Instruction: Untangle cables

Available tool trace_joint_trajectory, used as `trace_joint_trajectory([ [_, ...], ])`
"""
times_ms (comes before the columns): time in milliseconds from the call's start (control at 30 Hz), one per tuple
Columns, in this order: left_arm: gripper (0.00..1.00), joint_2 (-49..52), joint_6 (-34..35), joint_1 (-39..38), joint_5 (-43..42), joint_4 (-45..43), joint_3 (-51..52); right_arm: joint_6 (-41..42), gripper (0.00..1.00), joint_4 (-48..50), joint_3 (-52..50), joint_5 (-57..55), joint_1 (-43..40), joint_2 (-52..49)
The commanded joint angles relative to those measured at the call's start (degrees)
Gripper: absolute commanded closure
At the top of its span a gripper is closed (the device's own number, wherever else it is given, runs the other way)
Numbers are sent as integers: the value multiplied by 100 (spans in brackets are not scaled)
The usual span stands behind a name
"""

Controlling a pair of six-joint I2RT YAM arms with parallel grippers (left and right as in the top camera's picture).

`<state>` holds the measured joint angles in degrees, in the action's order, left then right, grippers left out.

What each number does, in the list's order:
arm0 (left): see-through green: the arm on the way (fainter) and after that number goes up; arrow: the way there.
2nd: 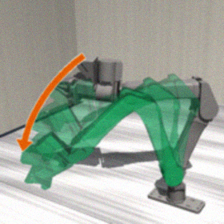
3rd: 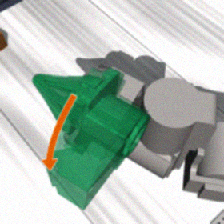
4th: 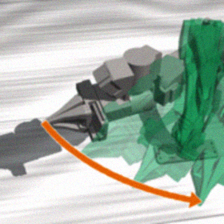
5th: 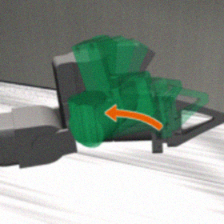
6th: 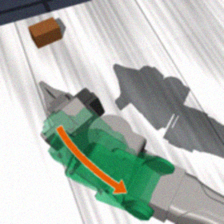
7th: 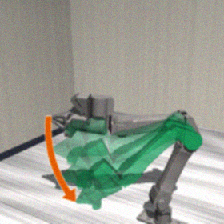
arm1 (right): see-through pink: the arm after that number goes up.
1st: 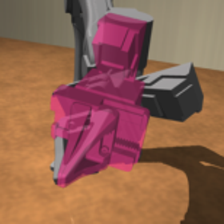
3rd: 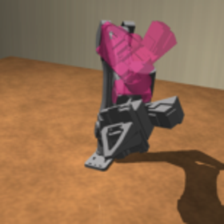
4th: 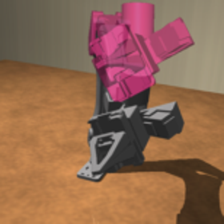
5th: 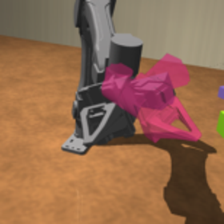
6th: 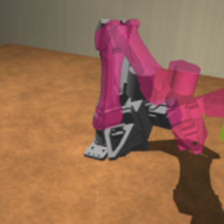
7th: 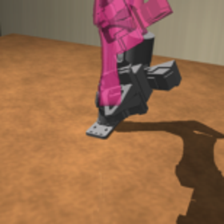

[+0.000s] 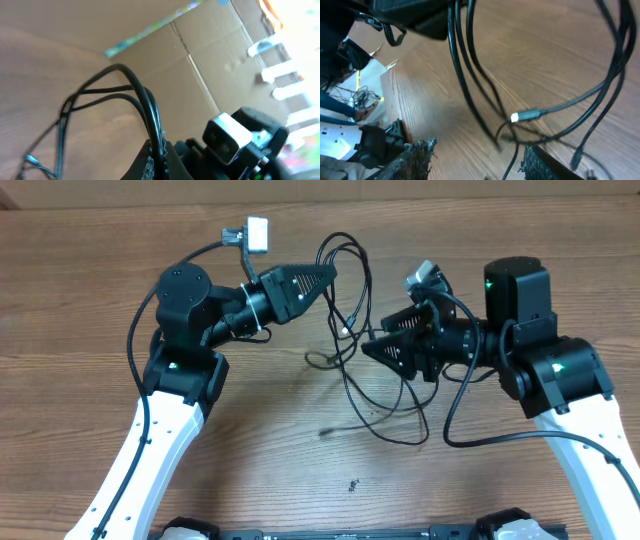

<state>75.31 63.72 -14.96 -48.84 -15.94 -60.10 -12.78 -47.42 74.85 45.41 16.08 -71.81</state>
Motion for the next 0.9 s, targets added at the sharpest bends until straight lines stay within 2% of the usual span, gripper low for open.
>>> trace_joint_trajectory([
  [0,96,-85,874,-66,-59,-61,-44,-57,40,111,17,-83,136,-35],
  [267,96,-85,1169,-387,144,-63,-44,-57,38,345,17,-103,428,-168],
  [400,96,-85,1596,-522,122,-63,-44,-57,38,382,17,-229,428,-229],
  [633,96,-81,1598,-815,262,-61,-44,-50,39,514,17,-170,428,-330],
  [700,96,-79,1596,-817,398,-59,-44,39,48,505,17,-166,428,-339],
  [800,96,-79,1497,-732,577,-59,-44,76,83,428,17,-166,428,-339],
  [867,96,-79,1281,-629,713,-4,-44,76,96,348,17,-166,428,-339],
])
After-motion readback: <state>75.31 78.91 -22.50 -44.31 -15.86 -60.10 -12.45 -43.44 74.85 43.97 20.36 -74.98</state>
